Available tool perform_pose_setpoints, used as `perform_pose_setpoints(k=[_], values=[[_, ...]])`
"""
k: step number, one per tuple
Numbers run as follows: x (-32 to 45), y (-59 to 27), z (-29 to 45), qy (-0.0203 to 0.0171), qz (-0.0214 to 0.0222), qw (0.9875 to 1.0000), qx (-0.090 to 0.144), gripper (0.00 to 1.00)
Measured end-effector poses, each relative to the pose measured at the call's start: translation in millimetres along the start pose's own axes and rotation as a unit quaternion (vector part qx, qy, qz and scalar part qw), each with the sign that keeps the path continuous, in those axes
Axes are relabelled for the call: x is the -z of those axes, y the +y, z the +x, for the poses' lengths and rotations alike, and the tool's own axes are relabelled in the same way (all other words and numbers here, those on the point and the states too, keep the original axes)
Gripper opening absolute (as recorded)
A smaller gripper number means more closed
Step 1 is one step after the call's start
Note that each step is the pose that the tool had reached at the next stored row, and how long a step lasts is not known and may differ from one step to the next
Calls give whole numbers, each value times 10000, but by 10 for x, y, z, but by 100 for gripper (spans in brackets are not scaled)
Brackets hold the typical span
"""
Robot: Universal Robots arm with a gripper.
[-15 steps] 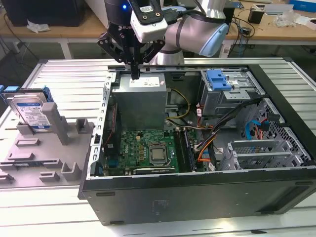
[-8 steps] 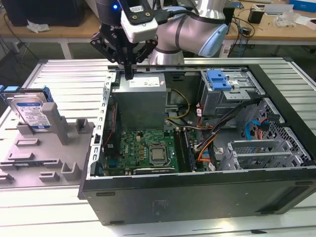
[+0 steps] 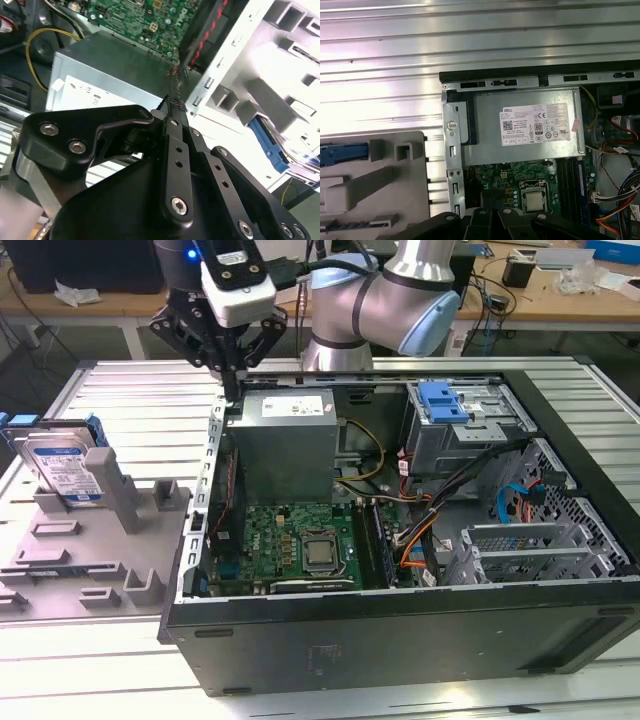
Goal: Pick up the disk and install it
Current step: 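Reach for the disk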
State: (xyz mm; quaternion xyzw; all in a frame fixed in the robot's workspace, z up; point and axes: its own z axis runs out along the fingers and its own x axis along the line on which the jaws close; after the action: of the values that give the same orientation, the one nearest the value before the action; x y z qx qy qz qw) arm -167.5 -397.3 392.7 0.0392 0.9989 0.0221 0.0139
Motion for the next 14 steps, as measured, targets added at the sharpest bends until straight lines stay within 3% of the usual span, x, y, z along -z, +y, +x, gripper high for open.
perform_pose_setpoints(k=[14], values=[[-17,2,373,-9,1,10000,-42,11]])
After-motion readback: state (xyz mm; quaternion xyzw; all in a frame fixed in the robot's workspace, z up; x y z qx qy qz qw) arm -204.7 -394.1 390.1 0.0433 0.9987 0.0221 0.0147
